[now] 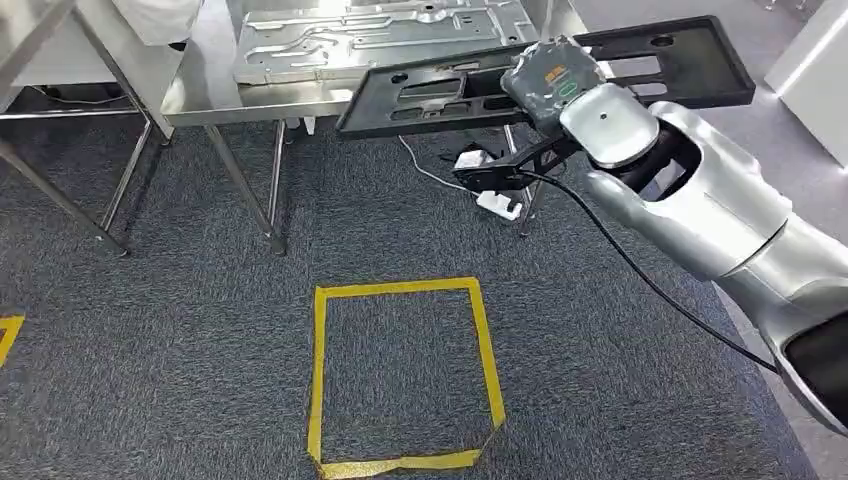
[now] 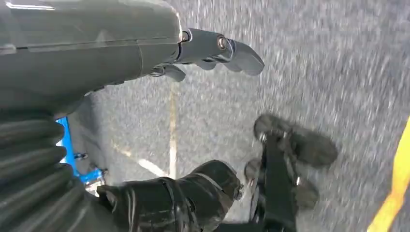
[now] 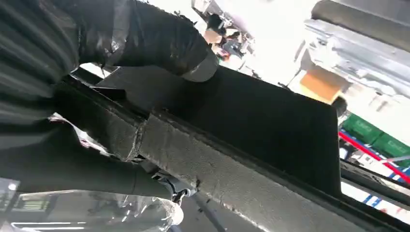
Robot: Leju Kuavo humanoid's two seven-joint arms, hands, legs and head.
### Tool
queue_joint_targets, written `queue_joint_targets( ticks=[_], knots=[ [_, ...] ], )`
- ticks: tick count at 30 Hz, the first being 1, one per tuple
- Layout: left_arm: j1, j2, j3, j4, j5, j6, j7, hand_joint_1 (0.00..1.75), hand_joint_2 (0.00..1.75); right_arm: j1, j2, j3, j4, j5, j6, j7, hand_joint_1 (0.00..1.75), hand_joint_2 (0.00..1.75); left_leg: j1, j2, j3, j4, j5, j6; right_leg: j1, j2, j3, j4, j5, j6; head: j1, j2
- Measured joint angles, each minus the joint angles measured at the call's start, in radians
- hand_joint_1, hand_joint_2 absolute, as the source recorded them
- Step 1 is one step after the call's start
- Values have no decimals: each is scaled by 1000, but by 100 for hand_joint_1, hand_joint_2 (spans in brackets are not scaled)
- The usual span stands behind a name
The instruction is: Take the parts from the cabinet and place them on the table.
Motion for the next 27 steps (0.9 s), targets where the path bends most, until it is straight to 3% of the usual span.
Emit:
queue_joint_targets(
  ticks=[1,2,4,5,6,7,9,10,11,13,15,16,19,20,21,22,24,25,26,27],
  knots=[
    [0,-1,0,0,0,0,0,0,175,0,-2,-1,-3,4,0,0,161,175,-3,30,-11,34,-23,-9,0,-1,6,-5,-1,-3,-4,0],
    [-3,-1,0,0,0,0,-1,0,175,-1,-3,-1,-3,8,-2,4,161,175,1,47,-38,95,-56,-16,0,-6,9,-6,-2,-9,-3,0],
    [-4,-1,0,0,0,0,-1,0,175,2,-4,-1,-3,15,-5,8,161,175,9,58,-112,247,-114,-26,0,-10,12,-6,-5,-13,-5,0],
    [-3,-1,0,0,0,0,-1,0,175,5,-4,-1,-4,16,-5,8,161,175,12,61,-138,290,-120,-30,-1,-11,12,-5,-6,-13,-4,0],
    [-3,-1,0,0,0,1,-1,0,175,8,-4,-1,-4,19,-5,8,161,175,15,63,-138,281,-102,-33,-2,-11,14,-5,-7,-11,-5,0],
    [-3,-1,0,0,0,2,-1,0,175,11,-4,-1,-4,21,-4,8,161,175,18,64,-113,227,-64,-35,-3,-12,16,-4,-10,-8,-5,0],
    [-3,-1,0,0,0,5,0,0,175,10,-5,-2,-4,25,-4,6,161,175,19,71,-24,52,19,-35,-7,-15,22,1,-17,2,-5,0],
    [-4,-1,0,0,0,5,1,0,175,10,-5,-6,-4,27,-3,5,161,175,15,81,2,0,12,-35,-5,-16,22,2,-20,7,-5,0],
    [-5,0,0,0,0,7,2,0,175,10,-7,-10,-4,28,-3,5,161,175,8,77,11,-12,10,-24,0,-16,19,5,-23,13,-3,0],
    [-6,0,0,0,0,8,2,0,175,10,-8,-10,-4,29,-2,4,161,175,6,73,8,-9,8,-15,1,-20,23,-3,-22,22,-3,0],
    [-6,0,0,0,0,7,2,0,175,10,-10,-10,-4,29,-2,2,161,175,9,70,15,-18,12,1,0,-22,31,-8,-24,35,-3,0],
    [-6,0,0,0,0,7,2,0,175,14,-12,-12,-4,29,-2,2,161,175,13,69,24,-26,14,7,-5,-19,21,16,-43,37,-1,0],
    [-9,0,0,0,0,7,2,0,175,17,-14,-14,-4,29,-3,-3,161,175,10,63,27,-25,11,21,-3,-11,-90,241,-143,41,5,0],
    [-9,0,0,0,0,7,2,0,175,22,-16,-14,-4,29,-3,-3,161,175,8,60,27,-24,9,23,-3,-10,-123,296,-153,42,5,0],
    [-8,0,0,0,0,7,2,0,175,28,-18,-14,-4,29,-2,-4,161,175,7,57,28,-21,7,24,-3,-9,-136,307,-142,41,6,0],
    [-7,0,0,0,0,7,2,0,175,31,-19,-14,-4,29,-2,-5,161,175,7,53,30,-19,4,24,-3,-8,-125,269,-107,38,6,0],
    [-8,0,0,0,0,7,4,0,175,29,-20,-15,-4,29,-3,-7,161,175,6,48,34,-15,-2,20,-1,-7,-50,96,-11,29,6,0],
    [-8,0,0,0,0,7,6,0,175,28,-20,-16,-5,31,-3,-8,161,175,6,46,35,-14,-5,17,2,-5,-18,24,9,23,6,0],
    [-10,0,0,0,1,7,8,0,175,24,-19,-18,-5,32,-5,-8,161,175,-1,44,29,-6,-9,11,7,-2,1,2,-3,21,6,0],
    [-10,0,0,0,2,7,11,0,175,24,-19,-19,-7,33,-6,-9,161,175,2,43,28,-9,-6,7,6,-3,-3,5,0,19,4,0]
  ],
)
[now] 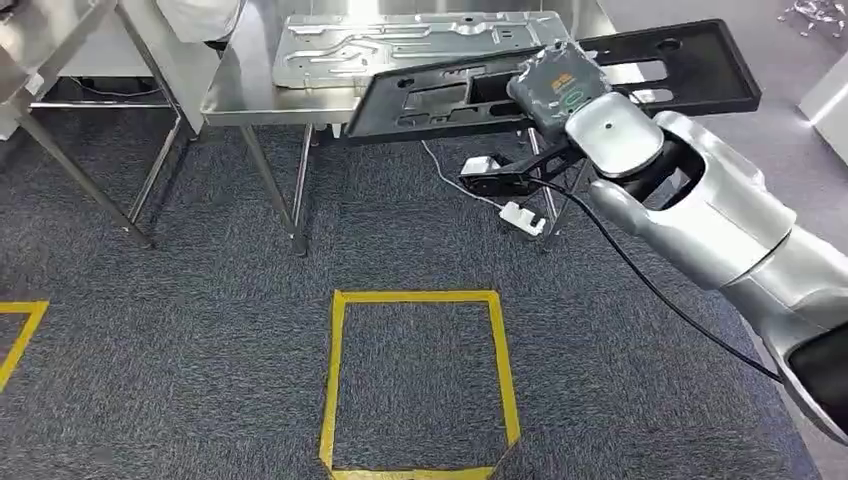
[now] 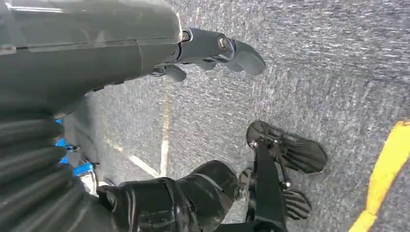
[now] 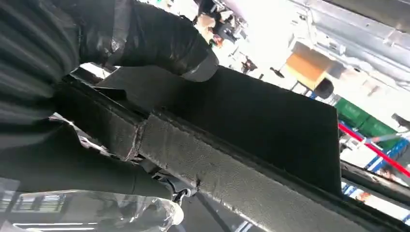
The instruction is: Take the parts from the cabinet and place them on the table.
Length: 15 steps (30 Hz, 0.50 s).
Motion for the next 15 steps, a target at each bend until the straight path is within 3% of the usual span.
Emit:
queue_joint_targets(
  ticks=[2,3,4,5,7,8,9,10,11,13,14,15],
  knots=[
    [3,0,0,0,1,0,3,0,175,0,0,0,0,3,-4,-1,161,175,2,0,2,-5,1,-8,4,0,-1,-1,-1,-5,1,0],
    [4,2,0,0,1,3,5,0,175,0,0,0,-1,5,-8,-1,161,175,0,1,1,-2,-4,-13,-5,-3,5,-12,6,-14,1,0],
    [4,1,0,0,1,3,5,0,175,0,3,0,-4,6,-11,-2,161,175,3,8,-4,15,-17,-20,-6,-4,11,-17,7,-17,-1,0],
    [4,1,0,0,1,3,4,0,175,0,2,-2,-5,7,-14,-2,161,175,3,13,-24,58,-47,-25,-7,-7,12,-18,5,-22,-5,0],
    [2,1,0,0,1,3,3,0,175,1,2,-5,-5,11,-16,0,161,175,9,15,-95,210,-115,-35,-7,-9,12,-18,5,-25,-4,0],
    [3,1,0,0,1,3,3,0,175,2,5,-5,-5,13,-18,-2,161,175,11,16,-126,271,-132,-40,-7,-9,12,-17,4,-26,-5,0],
    [4,1,0,0,1,4,4,0,175,5,7,-5,-4,16,-21,-2,161,175,13,18,-138,288,-126,-42,-8,-9,12,-17,4,-26,-5,0],
    [4,1,0,0,0,4,7,0,175,6,11,-5,-3,18,-24,-3,161,175,15,20,-128,262,-101,-45,-10,-9,13,-17,3,-25,-4,0],
    [3,2,0,0,0,5,8,0,175,7,14,-5,-2,21,-27,-5,161,175,17,20,-101,200,-61,-47,-12,-8,13,-14,1,-23,-5,0],
    [2,3,0,0,0,6,9,0,175,5,25,-5,3,30,-36,-6,161,175,19,27,-14,23,16,-47,-16,-9,15,-6,-5,-13,-5,0],
    [-2,3,0,0,0,7,9,0,175,4,34,-5,6,35,-40,-6,161,175,14,28,-6,4,-6,-44,-18,-10,13,-8,-6,-9,-5,0],
    [-2,3,0,0,0,7,10,0,175,3,37,-5,8,37,-43,-7,161,175,10,27,1,-2,-1,-40,-11,-8,10,-4,-7,-1,-5,0]
  ],
)
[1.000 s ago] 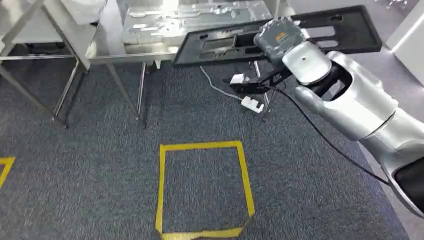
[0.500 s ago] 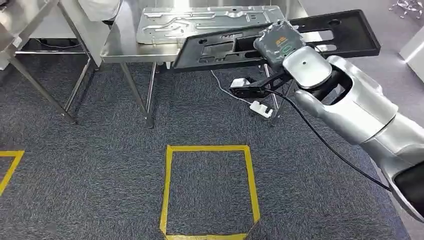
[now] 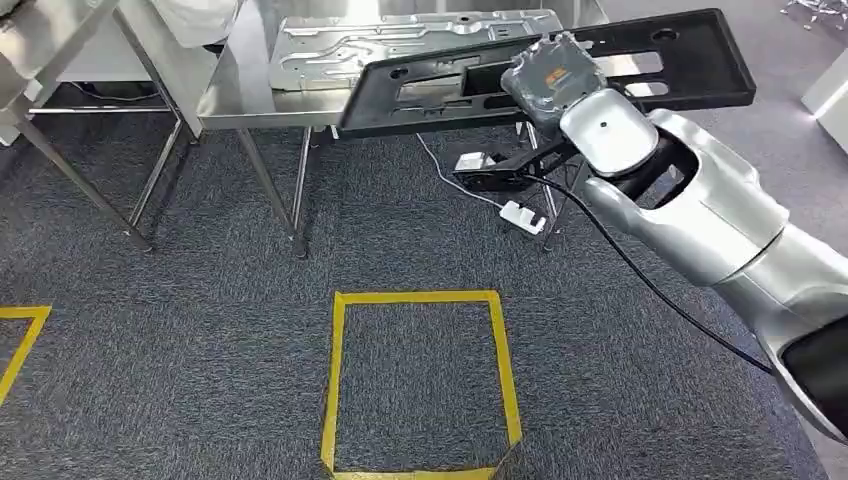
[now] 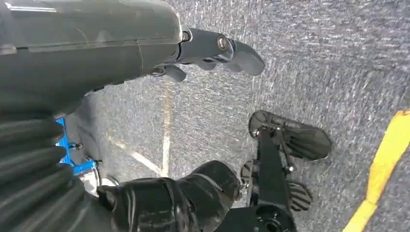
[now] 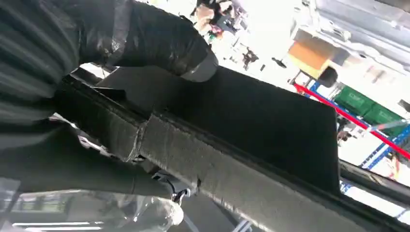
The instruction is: Take the parts from the cabinet and place them on the table.
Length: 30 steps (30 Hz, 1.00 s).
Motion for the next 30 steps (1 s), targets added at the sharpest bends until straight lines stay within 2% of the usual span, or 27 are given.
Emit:
queue_joint_targets(
  ticks=[1,3,4,5,6,7,8,9,10,11,13,14,15,17,19,20,21,23,24,25,26,28,29,30],
  knots=[
    [-1,1,0,0,0,0,0,0,175,0,0,0,2,0,-3,-1,161,175,0,-4,-6,4,1,13,1,0,-1,-3,1,5,-1,0],
    [-1,1,0,0,-2,3,2,0,175,-1,9,0,7,3,-4,-3,161,175,2,-7,-5,0,2,25,3,-3,2,-5,-1,15,2,0],
    [0,1,0,0,-8,4,4,0,175,-2,14,0,13,6,-4,-3,161,175,7,-8,-1,-5,6,32,-1,-2,-7,4,-10,19,3,0],
    [-1,1,0,0,-11,5,6,0,175,-3,18,0,18,8,-5,-3,161,175,4,-10,0,-4,5,34,-1,-1,-18,40,-33,20,5,0],
    [-2,1,-1,0,-12,6,8,0,175,-4,22,0,21,11,-5,-3,161,175,4,-12,0,-4,4,42,1,0,-53,116,-72,20,7,0],
    [-3,1,-1,0,-16,6,10,0,175,-3,26,0,25,14,-7,-3,161,175,2,-13,0,-4,4,46,1,1,-94,199,-105,21,8,0],
    [-2,1,-2,0,-18,6,10,0,175,-2,30,0,29,17,-10,-3,161,175,-1,-15,0,-4,1,49,1,2,-133,268,-125,21,8,0],
    [-2,1,-3,0,-18,6,11,0,175,-2,35,1,35,20,-12,-3,161,175,-3,-17,1,-4,1,50,1,2,-153,297,-122,19,7,0],
    [-1,1,-4,0,-19,6,11,0,175,-2,40,1,40,24,-14,-3,161,175,-5,-19,3,-4,0,51,2,2,-150,280,-99,16,7,0],
    [-1,1,-5,0,-19,6,11,0,175,-3,45,1,45,25,-21,-2,161,175,-7,-21,7,-4,-3,52,5,2,-128,226,-61,10,8,0],
    [-2,1,-6,0,-21,8,15,0,175,-15,56,0,51,25,-34,-1,161,175,-9,-24,17,-4,-9,50,15,4,-49,58,26,-9,8,0],
    [-2,0,-7,0,-21,9,17,0,175,-28,64,-2,54,25,-37,0,161,175,-13,-24,15,-2,-12,45,21,5,-27,22,18,-19,6,0],
    [-3,0,-8,0,-21,10,17,0,175,-43,74,-3,56,25,-37,-1,161,175,-15,-24,12,2,-14,42,20,4,-18,-4,12,-15,6,0],
    [-2,0,-12,0,-20,14,17,0,175,-61,85,-6,61,25,-37,-2,161,175,-10,-24,14,-9,-11,31,26,5,-17,-1,10,-18,9,0],
    [0,4,-13,0,-19,14,18,0,175,-66,102,-6,64,25,-39,-3,161,175,-10,-22,16,-7,-21,21,12,1,2,-21,15,-25,7,0],
    [0,3,-13,0,-17,14,18,0,175,-69,107,-9,69,25,-41,-4,161,175,-10,-17,10,21,-34,14,12,0,11,-28,13,-28,6,0],
    [-2,3,-13,0,-16,14,18,0,175,-74,115,-10,76,27,-44,-4,161,175,-8,-16,-18,77,-61,8,12,-1,14,-28,11,-32,6,0],
    [0,6,-13,0,-11,15,20,0,175,-75,134,-10,91,31,-52,-5,161,175,-2,-15,-100,226,-110,-4,12,-1,20,-28,5,-38,5,0],
    [1,6,-13,0,-11,15,21,0,175,-72,144,-10,99,31,-57,-6,161,175,1,-15,-133,273,-114,-8,12,-1,23,-27,2,-39,5,0],
    [1,6,-13,0,-12,15,24,0,175,-69,153,-10,107,32,-63,-10,161,175,4,-13,-142,270,-93,-12,10,1,27,-26,-2,-38,4,0],
    [1,6,-13,0,-13,16,26,0,175,-66,160,-10,114,32,-66,-11,161,175,6,-10,-127,222,-53,-15,9,1,31,-25,-6,-35,5,0],
    [1,9,-13,0,-16,18,29,0,175,-67,172,-10,130,34,-74,-11,161,175,10,-4,-58,61,37,-18,7,1,42,-21,-17,-27,5,0],
    [1,8,-13,0,-17,19,29,0,175,-68,176,-10,136,34,-79,-11,161,175,10,0,-31,-1,44,-17,8,1,46,-20,-23,-21,6,0],
    [0,9,-14,0,-18,22,29,0,175,-69,177,-10,141,34,-80,-11,161,175,2,-3,-15,-18,33,-5,14,3,44,-14,-29,-12,4,0]
  ],
)
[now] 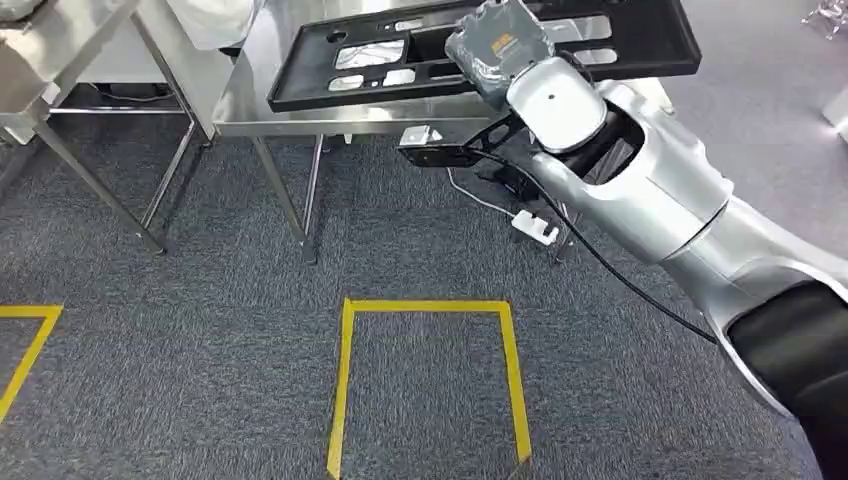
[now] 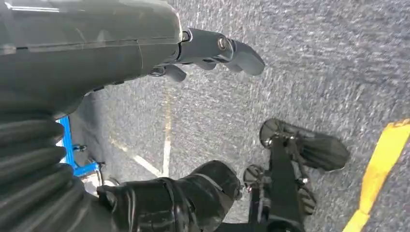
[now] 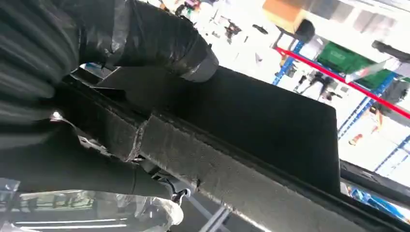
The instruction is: Take the parts from the cabinet and place them on the table.
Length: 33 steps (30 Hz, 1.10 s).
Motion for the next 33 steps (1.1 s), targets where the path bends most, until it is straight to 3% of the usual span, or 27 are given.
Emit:
queue_joint_targets(
  ticks=[3,5,6,8,9,10,11,13,14,15,18,20,21,23,24,25,26,27,29,30,33],
  knots=[
    [0,0,-2,0,-3,4,-1,0,175,1,5,0,9,0,2,0,161,175,-3,-2,-2,6,-6,20,0,-2,6,-8,-3,12,-1,0],
    [3,0,-2,0,-6,8,-5,0,175,2,5,-1,11,0,6,1,161,175,5,-2,20,-12,-6,31,-2,-7,7,9,-16,24,0,0],
    [3,0,-2,0,-10,9,-6,0,175,-1,5,-1,12,0,7,2,161,175,6,-1,27,-14,-8,39,-2,-3,-26,75,-43,27,4,0],
    [0,1,-3,0,-11,10,-8,0,175,4,5,-1,13,-1,10,2,161,175,4,0,35,-14,-17,47,-6,-2,-123,244,-98,33,7,0],
    [0,1,-3,0,-11,10,-10,0,175,11,5,-1,14,-1,13,2,161,175,3,-1,40,-13,-23,49,-6,-2,-162,299,-106,34,5,0],
    [0,1,-5,0,-11,10,-10,0,175,18,4,-1,16,-1,14,2,161,175,2,-2,47,-13,-30,49,-6,-2,-183,309,-88,34,7,0],
    [1,1,-5,0,-12,11,-10,0,175,22,4,-1,18,-1,16,2,161,175,2,-4,55,-11,-36,48,-6,-2,-178,270,-49,32,7,0],
    [3,1,-5,0,-12,12,-11,0,175,20,3,-1,19,-1,22,4,161,175,1,-5,73,-9,-51,44,-5,-2,-116,103,57,23,7,0],
    [4,0,-6,0,-13,13,-11,0,175,19,3,-1,19,-1,23,6,161,175,1,-6,77,-8,-59,40,-4,-2,-85,21,90,18,7,0],
    [2,0,-6,0,-13,14,-11,0,175,15,2,-1,18,-2,24,7,161,175,-7,-7,78,-2,-67,32,4,0,-61,-3,67,15,7,0],
    [0,1,-7,0,-14,20,-11,0,175,17,2,-1,18,-4,26,8,161,175,-2,-7,85,-12,-72,18,7,3,-64,1,58,-1,5,0],
    [2,2,-7,0,-14,22,-11,0,175,15,0,-2,18,-4,24,8,161,175,0,-3,84,6,-85,6,-2,5,-45,-10,56,-14,5,0],
    [3,2,-7,0,-15,22,-11,0,175,15,0,-2,18,-3,24,10,161,175,0,-2,62,51,-104,1,-3,4,-39,-12,51,-22,-3,0],
    [0,3,-7,0,-14,22,-11,0,175,18,0,-2,18,-4,24,9,161,175,0,-2,-34,215,-160,-4,-2,4,-27,-12,39,-28,-3,0],
    [1,3,-8,0,-14,23,-11,0,175,24,0,-2,18,-4,24,8,161,175,0,-2,-85,287,-172,-6,-1,5,-18,-12,31,-29,-5,0],
    [2,3,-8,0,-14,23,-10,0,175,30,0,-2,19,-4,24,8,161,175,0,-2,-112,310,-160,-6,0,6,-10,-11,24,-29,-3,0],
    [4,2,-8,0,-14,23,-10,0,175,34,0,-2,19,-4,24,8,161,175,0,-2,-116,287,-124,-4,1,7,1,-11,16,-29,-4,0],
    [5,2,-8,0,-14,23,-10,0,175,36,0,-2,19,-4,24,8,161,175,0,-2,-97,220,-69,-1,2,8,14,-11,6,-28,-4,0],
    [6,3,-8,0,-14,23,-10,0,175,34,0,-2,19,-4,24,8,161,175,-4,-2,-30,39,42,14,4,7,40,-13,-12,-24,-4,0],
    [7,9,-8,1,-16,24,-9,0,175,33,-2,-2,19,-4,24,8,161,175,-14,-1,-3,5,28,23,9,9,45,-13,-22,-17,-2,0],
    [3,8,-9,1,-21,24,-8,0,175,37,-2,-2,18,-5,25,8,161,175,-16,-1,7,-19,14,39,6,11,55,-11,-18,0,-2,0]
  ],
)
